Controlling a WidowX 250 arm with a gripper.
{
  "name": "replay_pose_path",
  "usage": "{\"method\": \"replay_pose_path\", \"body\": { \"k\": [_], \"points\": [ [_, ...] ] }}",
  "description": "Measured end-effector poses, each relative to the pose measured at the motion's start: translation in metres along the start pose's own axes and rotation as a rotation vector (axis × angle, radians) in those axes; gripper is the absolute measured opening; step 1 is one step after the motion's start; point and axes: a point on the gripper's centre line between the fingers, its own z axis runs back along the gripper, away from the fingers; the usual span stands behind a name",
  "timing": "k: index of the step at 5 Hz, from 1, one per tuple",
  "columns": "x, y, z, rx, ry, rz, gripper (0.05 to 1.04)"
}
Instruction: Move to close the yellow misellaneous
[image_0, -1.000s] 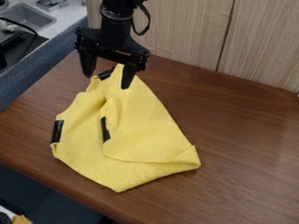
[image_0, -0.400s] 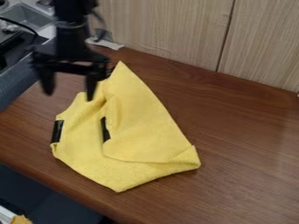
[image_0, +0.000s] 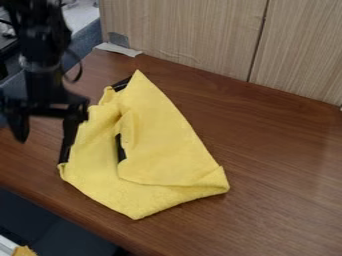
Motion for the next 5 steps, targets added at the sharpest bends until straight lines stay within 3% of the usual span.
{"method": "replay_pose_path", "body": {
  "k": [2, 3, 5],
  "points": [
    [0.002, -0.003, -0.031, -0.006, 0.035, -0.032, 1.0],
    [0.008, -0.01, -0.04, -0.043, 0.049, -0.07, 1.0],
    [0.016, -0.014, -0.048, -0.054, 0.064, -0.092, 0.955]
  ]
}}
